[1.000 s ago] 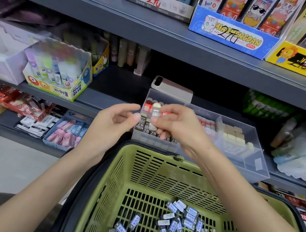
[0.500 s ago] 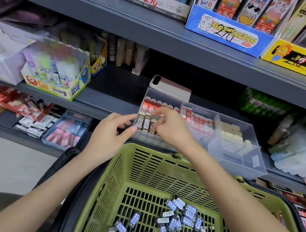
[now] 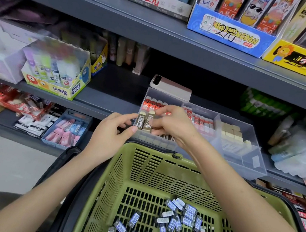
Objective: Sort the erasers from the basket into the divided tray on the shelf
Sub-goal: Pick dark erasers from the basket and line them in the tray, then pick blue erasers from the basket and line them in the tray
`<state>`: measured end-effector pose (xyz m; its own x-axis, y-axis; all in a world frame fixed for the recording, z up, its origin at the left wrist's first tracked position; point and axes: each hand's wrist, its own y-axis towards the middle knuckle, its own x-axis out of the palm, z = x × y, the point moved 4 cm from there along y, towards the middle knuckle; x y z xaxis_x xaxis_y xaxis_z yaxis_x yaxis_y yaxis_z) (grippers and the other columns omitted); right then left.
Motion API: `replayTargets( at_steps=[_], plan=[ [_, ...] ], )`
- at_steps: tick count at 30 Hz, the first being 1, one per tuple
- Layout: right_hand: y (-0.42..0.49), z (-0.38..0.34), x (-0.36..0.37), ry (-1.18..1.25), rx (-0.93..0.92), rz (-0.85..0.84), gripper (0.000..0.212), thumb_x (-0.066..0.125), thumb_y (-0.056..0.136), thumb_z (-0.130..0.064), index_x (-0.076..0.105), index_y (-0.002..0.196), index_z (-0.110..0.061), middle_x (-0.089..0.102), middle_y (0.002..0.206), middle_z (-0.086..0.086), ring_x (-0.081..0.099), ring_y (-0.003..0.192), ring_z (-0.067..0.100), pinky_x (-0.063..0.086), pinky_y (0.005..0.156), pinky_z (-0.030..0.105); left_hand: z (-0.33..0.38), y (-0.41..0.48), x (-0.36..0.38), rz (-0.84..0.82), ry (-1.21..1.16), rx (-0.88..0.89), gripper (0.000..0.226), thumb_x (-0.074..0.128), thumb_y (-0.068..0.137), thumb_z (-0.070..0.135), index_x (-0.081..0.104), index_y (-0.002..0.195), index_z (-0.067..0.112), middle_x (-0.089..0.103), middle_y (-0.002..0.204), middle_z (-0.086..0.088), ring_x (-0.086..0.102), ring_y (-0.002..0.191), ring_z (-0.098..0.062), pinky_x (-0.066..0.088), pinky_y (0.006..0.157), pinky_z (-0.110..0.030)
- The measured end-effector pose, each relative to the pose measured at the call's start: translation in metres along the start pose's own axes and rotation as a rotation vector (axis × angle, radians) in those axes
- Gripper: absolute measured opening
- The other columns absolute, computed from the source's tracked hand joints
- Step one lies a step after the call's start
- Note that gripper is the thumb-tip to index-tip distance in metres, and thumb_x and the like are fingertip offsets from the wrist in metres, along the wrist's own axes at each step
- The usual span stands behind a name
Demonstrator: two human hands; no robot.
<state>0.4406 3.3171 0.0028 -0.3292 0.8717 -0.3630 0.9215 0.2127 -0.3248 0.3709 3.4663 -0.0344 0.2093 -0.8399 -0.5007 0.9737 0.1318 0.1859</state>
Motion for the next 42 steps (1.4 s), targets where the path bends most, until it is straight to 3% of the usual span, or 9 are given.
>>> replayTargets(
  at_steps=[5, 9, 12, 15, 18, 23, 28, 37, 42],
  plan=[
    [-0.002, -0.004, 0.003, -0.32, -0.125, 0.08, 0.013, 0.076, 0.075, -0.007, 0.063, 0.075, -0.008, 0.066, 0.072, 0.009, 0.063, 0.062, 0.02, 0.056, 0.073, 0.037, -0.002, 0.001, 0.001, 0.009, 0.002, 0.014, 0.036, 0.061, 0.09, 0.019, 0.06, 0.125, 0.029, 0.057, 0.098, 0.008, 0.055, 0.092, -0.006, 0.046, 0.082, -0.026],
    [-0.006, -0.007, 0.006, -0.441, -0.185, 0.135, 0.016, 0.074, 0.077, -0.014, 0.07, 0.086, -0.002, 0.07, 0.086, 0.011, 0.065, 0.087, 0.024, 0.051, 0.084, 0.037, -0.001, 0.001, -0.001, 0.01, 0.014, 0.02, 0.036, 0.06, 0.09, 0.021, 0.059, 0.125, 0.03, 0.058, 0.098, 0.009, 0.056, 0.093, -0.008, 0.048, 0.084, -0.031],
    [-0.019, -0.008, 0.002, -0.488, -0.304, 0.241, 0.022, 0.072, 0.08, -0.023, 0.069, 0.099, -0.011, 0.065, 0.079, -0.004, 0.06, 0.079, 0.011, 0.047, 0.078, 0.026, 0.003, -0.001, -0.003, 0.019, 0.044, 0.01, 0.036, 0.06, 0.091, 0.023, 0.059, 0.126, 0.027, 0.059, 0.1, 0.005, 0.056, 0.094, -0.011, 0.047, 0.088, -0.034],
    [-0.06, 0.002, -0.003, -0.313, -0.556, 0.3, 0.011, 0.066, 0.084, -0.028, 0.068, 0.092, -0.02, 0.058, 0.071, -0.013, 0.05, 0.066, 0.001, 0.044, 0.065, 0.02, 0.008, -0.016, -0.007, 0.035, 0.111, 0.029, 0.036, 0.06, 0.091, 0.022, 0.059, 0.126, 0.02, 0.059, 0.103, 0.0, 0.055, 0.097, -0.016, 0.046, 0.091, -0.038],
    [-0.101, 0.056, 0.011, -0.264, -0.582, 0.074, 0.011, 0.063, 0.085, -0.03, 0.069, 0.087, -0.021, 0.063, 0.074, -0.009, 0.052, 0.066, 0.003, 0.042, 0.06, 0.012, 0.011, -0.039, -0.013, 0.046, 0.209, 0.063, 0.031, 0.062, 0.091, 0.021, 0.063, 0.121, 0.016, 0.059, 0.105, -0.005, 0.053, 0.102, -0.022, 0.042, 0.09, -0.037],
    [-0.126, 0.2, 0.05, -0.717, -0.127, -0.402, 0.023, 0.065, 0.086, -0.032, 0.068, 0.1, -0.014, 0.07, 0.093, 0.0, 0.063, 0.082, 0.011, 0.052, 0.078, 0.031, 0.019, -0.08, -0.016, 0.018, 0.333, 0.134, 0.022, 0.066, 0.087, 0.015, 0.07, 0.108, 0.009, 0.059, 0.101, -0.01, 0.053, 0.1, -0.03, 0.034, 0.087, -0.031],
    [-0.138, 0.266, 0.075, -1.014, -0.129, -0.409, 0.03, 0.065, 0.084, -0.039, 0.061, 0.103, -0.017, 0.064, 0.103, 0.002, 0.056, 0.102, 0.021, 0.048, 0.079, 0.031, 0.022, -0.112, -0.019, -0.003, 0.369, 0.179, 0.023, 0.063, 0.081, 0.02, 0.073, 0.097, 0.008, 0.061, 0.098, -0.012, 0.056, 0.096, -0.033, 0.04, 0.087, -0.042],
    [-0.135, 0.264, 0.068, -0.861, -0.116, -0.306, 0.021, 0.063, 0.087, -0.034, 0.065, 0.094, -0.014, 0.062, 0.096, 0.0, 0.055, 0.092, 0.016, 0.046, 0.078, 0.027, 0.033, -0.125, -0.01, -0.081, 0.313, 0.167, 0.015, 0.064, 0.087, 0.012, 0.071, 0.101, 0.011, 0.06, 0.1, 0.0, 0.055, 0.097, -0.018, 0.04, 0.088, -0.032],
    [-0.15, 0.197, 0.056, 0.093, -0.007, -0.251, 0.007, 0.065, 0.086, -0.022, 0.065, 0.081, -0.017, 0.062, 0.072, -0.004, 0.054, 0.063, 0.007, 0.048, 0.065, 0.023, 0.026, -0.133, 0.03, -0.463, 0.251, -0.139, 0.05, 0.05, 0.093, 0.038, 0.04, 0.14, 0.025, 0.052, 0.132, 0.002, 0.051, 0.122, -0.014, 0.041, 0.103, -0.033]
  ],
)
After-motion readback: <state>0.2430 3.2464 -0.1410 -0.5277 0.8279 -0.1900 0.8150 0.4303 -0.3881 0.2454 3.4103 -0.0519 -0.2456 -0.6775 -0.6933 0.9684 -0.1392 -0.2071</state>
